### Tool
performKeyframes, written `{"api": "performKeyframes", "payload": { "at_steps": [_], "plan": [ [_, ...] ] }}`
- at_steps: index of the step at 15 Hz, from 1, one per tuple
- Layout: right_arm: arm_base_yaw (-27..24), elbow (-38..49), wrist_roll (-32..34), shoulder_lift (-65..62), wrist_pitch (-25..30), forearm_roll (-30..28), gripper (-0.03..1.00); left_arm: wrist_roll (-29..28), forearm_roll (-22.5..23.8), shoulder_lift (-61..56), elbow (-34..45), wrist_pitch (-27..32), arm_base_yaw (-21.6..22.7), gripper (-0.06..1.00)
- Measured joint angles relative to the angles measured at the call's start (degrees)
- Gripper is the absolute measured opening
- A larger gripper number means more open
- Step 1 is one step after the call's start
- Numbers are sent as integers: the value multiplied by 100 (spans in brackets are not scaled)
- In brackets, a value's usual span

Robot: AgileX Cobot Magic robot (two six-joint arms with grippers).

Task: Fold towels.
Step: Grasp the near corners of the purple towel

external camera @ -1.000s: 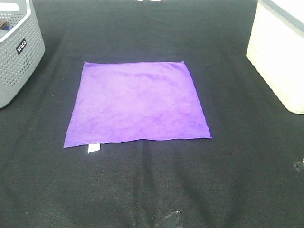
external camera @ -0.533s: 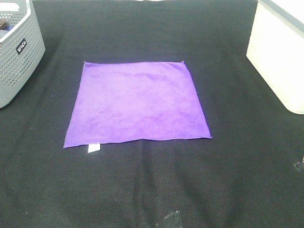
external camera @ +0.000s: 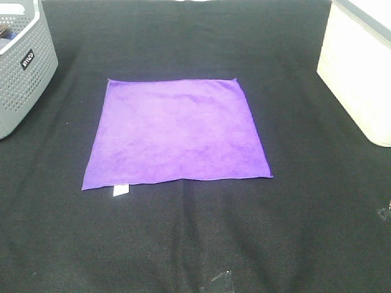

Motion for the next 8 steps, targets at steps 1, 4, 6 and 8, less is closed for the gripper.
{"api": "performKeyframes", "payload": {
  "at_steps": [1,4,6,8],
  "plan": [
    [0,0,0,0,0,0,96,0,0,0,0,0,0,99],
    [0,0,0,0,0,0,96,0,0,0,0,0,0,99],
    [0,0,0,0,0,0,96,0,0,0,0,0,0,99],
    [0,0,0,0,0,-6,96,0,0,0,0,0,0,99]
  ]
}}
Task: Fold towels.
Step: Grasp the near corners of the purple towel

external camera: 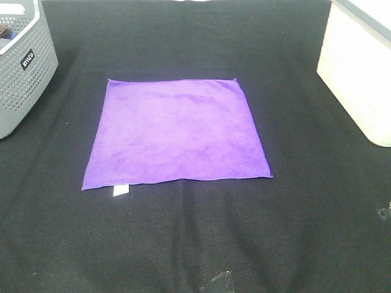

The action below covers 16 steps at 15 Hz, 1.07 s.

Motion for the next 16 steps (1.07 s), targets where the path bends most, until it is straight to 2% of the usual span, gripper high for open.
{"api": "performKeyframes", "payload": {
  "at_steps": [16],
  "plan": [
    [0,0,0,0,0,-11,96,0,0,0,0,0,0,99]
  ]
}}
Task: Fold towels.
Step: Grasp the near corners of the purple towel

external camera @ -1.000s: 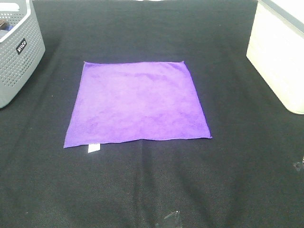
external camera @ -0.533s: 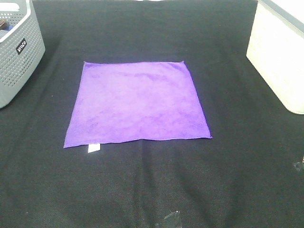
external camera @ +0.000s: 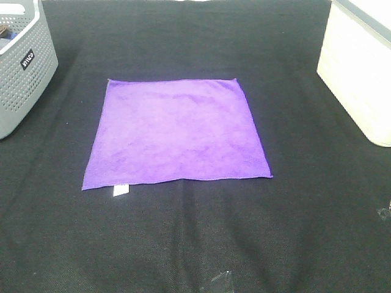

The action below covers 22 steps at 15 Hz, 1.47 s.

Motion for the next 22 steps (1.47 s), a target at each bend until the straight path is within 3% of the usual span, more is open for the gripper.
{"api": "performKeyframes", "payload": {
  "at_steps": [13,15,16,18,21,22],
  "plan": [
    [0,-172,0,143,23,80,96,-6,-74,172,-86,103,0,99],
    [0,-596,138,1106,97,126,96,-6,-172,1123,-584,481,0,99],
    [0,-1037,332,2286,132,178,96,-29,-155,1793,-888,647,0,99],
    [0,-1610,344,3873,86,435,96,-86,-126,3759,-1599,693,0,99],
    [0,-2263,-246,6050,-441,1129,96,166,-103,5558,-2000,539,0,99],
    [0,-2263,-246,6050,-441,1129,96,166,-103,5558,-2000,539,0,99]
  ]
}}
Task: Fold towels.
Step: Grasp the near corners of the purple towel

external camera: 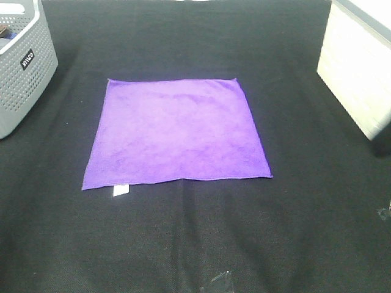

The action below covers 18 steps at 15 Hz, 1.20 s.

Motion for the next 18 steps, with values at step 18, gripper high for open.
{"api": "performKeyframes", "payload": {
  "at_steps": [18],
  "plan": [
    [-1587,-859,-3323,3495,401,3489,96,2280,-3146,3764,-1066,-1364,0,99]
  ]
}}
